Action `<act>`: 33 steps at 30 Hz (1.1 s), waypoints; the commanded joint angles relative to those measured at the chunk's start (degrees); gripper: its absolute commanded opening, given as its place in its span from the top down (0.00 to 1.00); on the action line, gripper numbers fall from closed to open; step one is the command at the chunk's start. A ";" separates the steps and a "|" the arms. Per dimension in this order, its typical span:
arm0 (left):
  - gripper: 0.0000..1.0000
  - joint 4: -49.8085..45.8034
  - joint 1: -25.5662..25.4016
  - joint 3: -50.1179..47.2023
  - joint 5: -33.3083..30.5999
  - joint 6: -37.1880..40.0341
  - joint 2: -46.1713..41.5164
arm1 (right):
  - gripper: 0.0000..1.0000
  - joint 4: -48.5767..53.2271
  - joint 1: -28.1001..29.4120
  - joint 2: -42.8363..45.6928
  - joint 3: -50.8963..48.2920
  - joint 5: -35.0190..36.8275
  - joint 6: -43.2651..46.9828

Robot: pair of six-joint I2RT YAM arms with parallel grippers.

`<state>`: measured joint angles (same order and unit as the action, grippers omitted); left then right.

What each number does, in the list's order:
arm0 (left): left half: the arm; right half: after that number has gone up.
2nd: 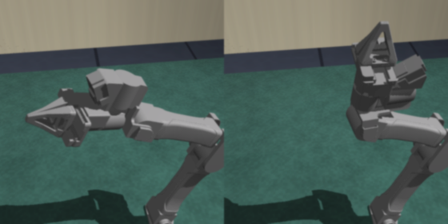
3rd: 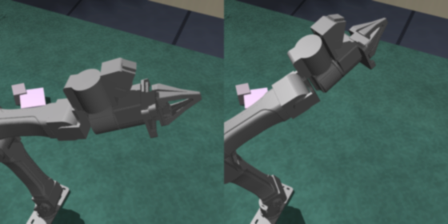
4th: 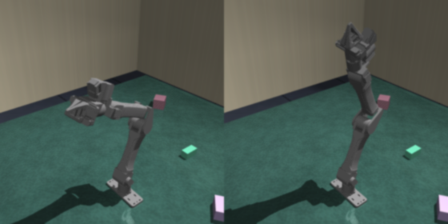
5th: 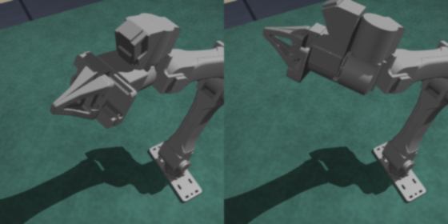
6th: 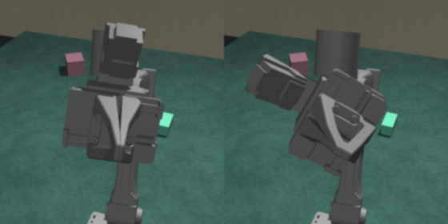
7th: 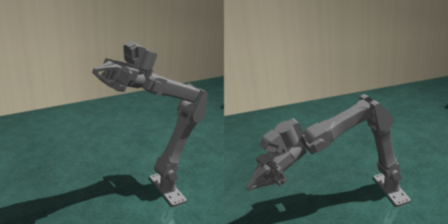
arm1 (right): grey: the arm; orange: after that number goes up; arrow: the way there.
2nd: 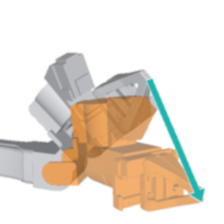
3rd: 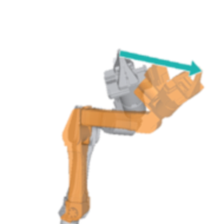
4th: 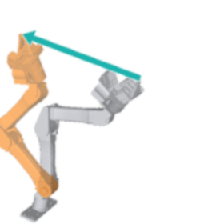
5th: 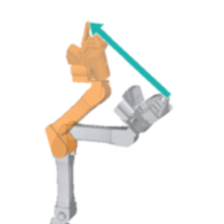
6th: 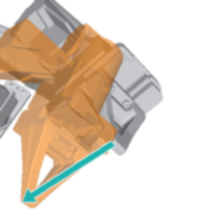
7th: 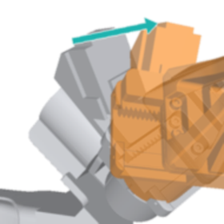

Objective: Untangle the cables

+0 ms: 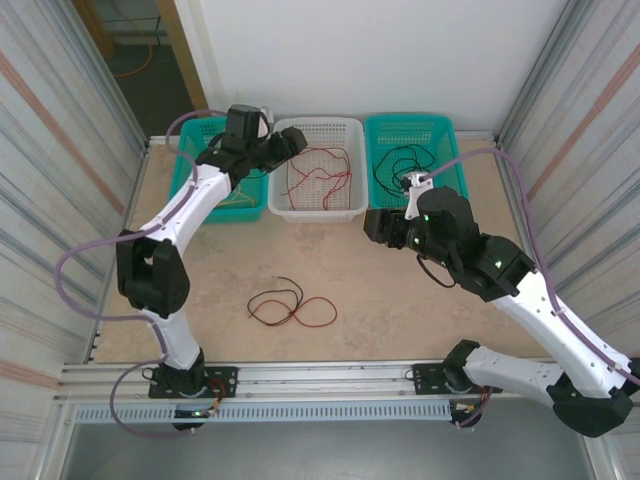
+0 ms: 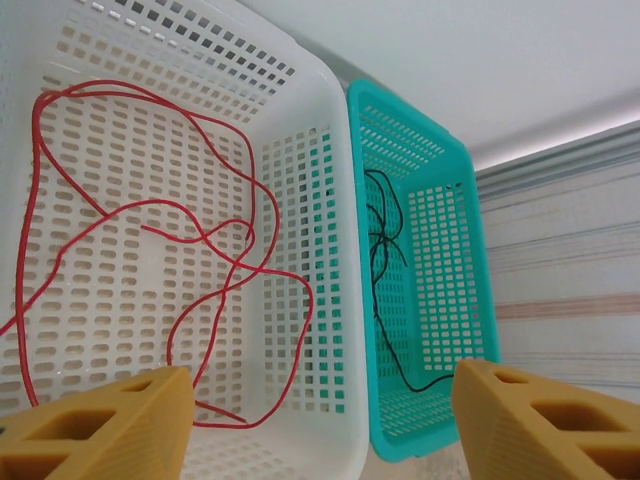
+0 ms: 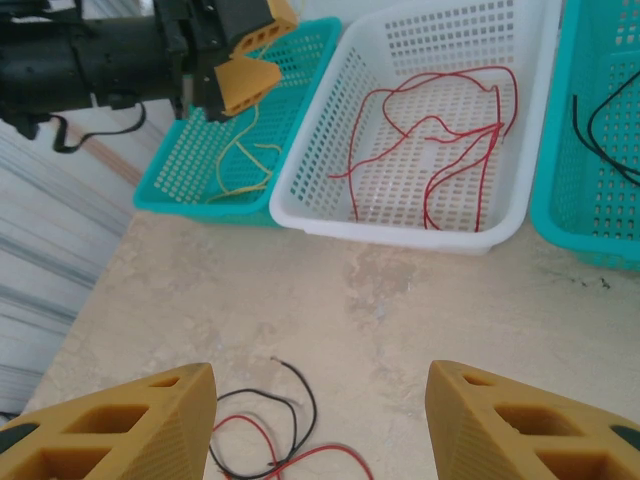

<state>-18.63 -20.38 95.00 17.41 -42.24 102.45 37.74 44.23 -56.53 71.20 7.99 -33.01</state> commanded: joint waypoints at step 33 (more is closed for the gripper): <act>0.35 -11.29 3.01 -42.78 -1.56 9.00 -50.71 | 0.58 -4.87 15.38 -50.69 4.33 -12.79 -0.25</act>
<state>-30.24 -17.93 52.69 14.28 -34.04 51.48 31.57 59.09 -106.17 72.64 -3.57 -34.04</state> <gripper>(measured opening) 0.654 0.424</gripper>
